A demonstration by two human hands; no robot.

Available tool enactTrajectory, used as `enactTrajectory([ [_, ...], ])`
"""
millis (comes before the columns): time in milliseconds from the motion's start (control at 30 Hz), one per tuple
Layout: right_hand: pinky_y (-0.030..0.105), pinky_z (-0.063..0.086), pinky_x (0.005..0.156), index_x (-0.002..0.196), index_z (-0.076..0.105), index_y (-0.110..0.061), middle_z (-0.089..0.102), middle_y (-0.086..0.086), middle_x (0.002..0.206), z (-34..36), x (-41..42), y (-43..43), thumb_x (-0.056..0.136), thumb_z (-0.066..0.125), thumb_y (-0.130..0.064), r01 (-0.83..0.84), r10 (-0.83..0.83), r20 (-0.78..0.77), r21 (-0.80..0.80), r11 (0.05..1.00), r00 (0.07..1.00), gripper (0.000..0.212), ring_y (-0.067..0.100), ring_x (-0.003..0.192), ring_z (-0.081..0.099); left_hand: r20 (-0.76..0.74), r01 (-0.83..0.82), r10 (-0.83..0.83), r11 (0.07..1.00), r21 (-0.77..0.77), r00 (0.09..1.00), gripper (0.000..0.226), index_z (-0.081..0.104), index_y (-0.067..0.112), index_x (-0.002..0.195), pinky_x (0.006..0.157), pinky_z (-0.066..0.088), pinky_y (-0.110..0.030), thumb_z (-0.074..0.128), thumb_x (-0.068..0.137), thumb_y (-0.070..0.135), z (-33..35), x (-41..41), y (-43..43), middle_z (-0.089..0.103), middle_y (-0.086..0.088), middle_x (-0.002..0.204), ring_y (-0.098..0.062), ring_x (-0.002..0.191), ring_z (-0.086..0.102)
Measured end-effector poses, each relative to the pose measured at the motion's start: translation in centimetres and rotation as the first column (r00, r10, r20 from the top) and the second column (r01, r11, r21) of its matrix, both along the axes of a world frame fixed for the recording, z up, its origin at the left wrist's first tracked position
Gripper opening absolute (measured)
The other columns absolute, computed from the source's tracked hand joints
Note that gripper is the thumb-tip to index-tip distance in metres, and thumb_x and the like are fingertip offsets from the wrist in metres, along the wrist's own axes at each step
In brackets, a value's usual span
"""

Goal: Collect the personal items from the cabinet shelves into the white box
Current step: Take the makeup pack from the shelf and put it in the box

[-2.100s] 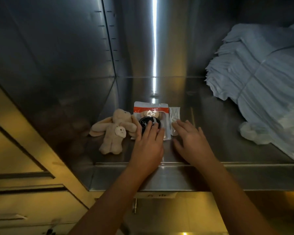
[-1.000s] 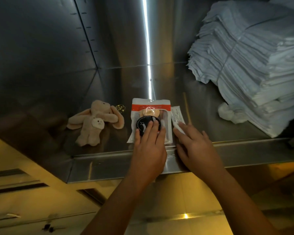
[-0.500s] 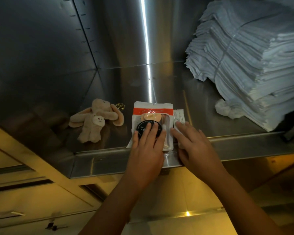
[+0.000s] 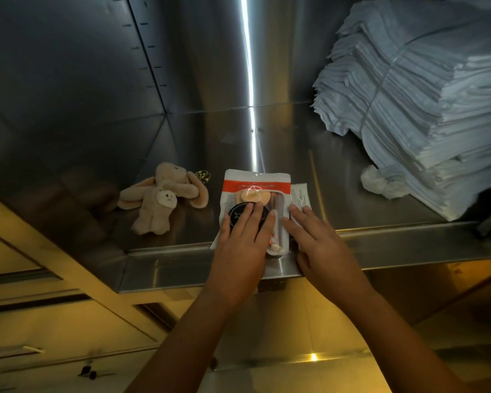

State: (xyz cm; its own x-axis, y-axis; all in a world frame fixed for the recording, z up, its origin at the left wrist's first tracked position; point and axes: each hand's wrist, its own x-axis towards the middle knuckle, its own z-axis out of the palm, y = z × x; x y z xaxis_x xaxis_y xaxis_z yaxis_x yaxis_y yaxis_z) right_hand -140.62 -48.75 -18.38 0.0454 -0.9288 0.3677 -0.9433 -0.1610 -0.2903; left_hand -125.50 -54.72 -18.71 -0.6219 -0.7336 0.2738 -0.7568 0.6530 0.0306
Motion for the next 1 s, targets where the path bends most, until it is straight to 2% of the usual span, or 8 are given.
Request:
enactTrajectory([
  [33,0.058,0.033,0.102,0.13,0.048,-0.003,0.041,0.021,0.139,-0.1,0.1,0.1,0.082,0.065,-0.005,0.0,0.0,-0.005,-0.007,1.0,1.0,0.05,0.04,0.131,0.034,-0.008,0.008,-0.008,1.0,-0.009,1.0,0.073,0.003,0.02,0.146,0.108,-0.009,-0.043,0.051,0.092,0.032,0.1,0.1,0.1,0.006,-0.007,0.155,-0.023,0.142,0.001],
  [100,0.063,0.04,0.093,0.124,0.054,0.0,0.047,0.025,0.132,-0.4,0.2,0.2,0.075,0.073,-0.003,0.003,-0.004,-0.016,-0.023,1.0,1.0,0.053,0.045,0.124,0.041,-0.014,0.029,-0.029,0.999,-0.038,0.999,0.078,0.03,0.012,0.141,0.108,0.014,-0.052,0.072,0.077,0.024,0.5,0.2,0.5,0.033,-0.016,0.146,-0.031,0.136,0.028],
  [167,0.065,0.044,0.086,0.121,0.056,0.002,0.05,0.028,0.128,-0.6,0.3,0.2,0.068,0.078,-0.003,0.003,-0.004,-0.013,-0.039,0.999,1.0,0.057,0.048,0.12,0.044,-0.03,0.037,-0.041,0.993,-0.11,0.999,0.077,0.054,0.005,0.126,0.094,0.038,-0.058,0.086,0.058,0.02,0.6,0.3,0.7,0.054,-0.019,0.128,-0.035,0.119,0.05],
  [200,0.066,0.044,0.084,0.12,0.057,0.003,0.05,0.029,0.128,-0.7,0.4,0.2,0.066,0.079,-0.003,0.002,-0.002,-0.004,-0.048,0.999,1.0,0.058,0.049,0.119,0.044,-0.045,0.04,-0.046,0.99,-0.134,0.998,0.075,0.058,0.004,0.121,0.089,0.043,-0.059,0.088,0.055,0.019,0.6,0.3,0.8,0.058,-0.018,0.124,-0.035,0.115,0.054],
  [467,0.069,0.042,0.081,0.116,0.059,0.007,0.051,0.032,0.124,-0.7,1.5,0.5,0.057,0.084,-0.005,-0.044,0.044,-0.002,-0.095,0.994,0.999,0.065,0.054,0.114,0.044,-0.117,0.057,-0.088,0.968,-0.246,0.989,0.057,0.062,0.005,0.116,0.092,0.04,-0.055,0.082,0.066,0.02,0.7,2.0,0.7,0.061,-0.017,0.12,-0.033,0.113,0.056],
  [633,0.067,0.046,0.077,0.114,0.059,0.008,0.052,0.032,0.123,-0.3,1.8,0.8,0.056,0.084,-0.004,-0.089,0.085,-0.037,-0.11,0.99,0.996,0.064,0.053,0.114,0.046,-0.173,0.039,-0.094,0.953,-0.302,0.98,0.043,0.063,0.006,0.115,0.095,0.037,-0.055,0.067,0.074,0.022,1.0,3.0,1.5,0.061,-0.017,0.119,-0.032,0.113,0.056],
  [733,0.065,0.047,0.079,0.114,0.059,0.007,0.054,0.03,0.122,-0.1,2.2,1.3,0.057,0.083,-0.003,-0.127,0.116,-0.082,-0.141,0.982,0.99,0.062,0.052,0.114,0.047,-0.179,0.023,-0.084,0.947,-0.32,0.98,0.042,0.063,0.006,0.115,0.096,0.034,-0.054,0.061,0.077,0.022,1.2,3.8,2.2,0.061,-0.016,0.12,-0.032,0.113,0.056],
  [1000,0.066,0.041,0.083,0.12,0.055,0.003,0.052,0.026,0.126,1.2,4.3,4.8,0.057,0.08,0.004,-0.189,0.152,-0.171,-0.228,0.955,0.974,0.068,0.051,0.116,0.043,-0.196,0.001,-0.079,0.929,-0.371,0.978,0.04,0.062,0.007,0.116,0.096,0.037,-0.054,0.06,0.08,0.022,1.5,6.9,6.7,0.061,-0.016,0.12,-0.03,0.115,0.055],
])
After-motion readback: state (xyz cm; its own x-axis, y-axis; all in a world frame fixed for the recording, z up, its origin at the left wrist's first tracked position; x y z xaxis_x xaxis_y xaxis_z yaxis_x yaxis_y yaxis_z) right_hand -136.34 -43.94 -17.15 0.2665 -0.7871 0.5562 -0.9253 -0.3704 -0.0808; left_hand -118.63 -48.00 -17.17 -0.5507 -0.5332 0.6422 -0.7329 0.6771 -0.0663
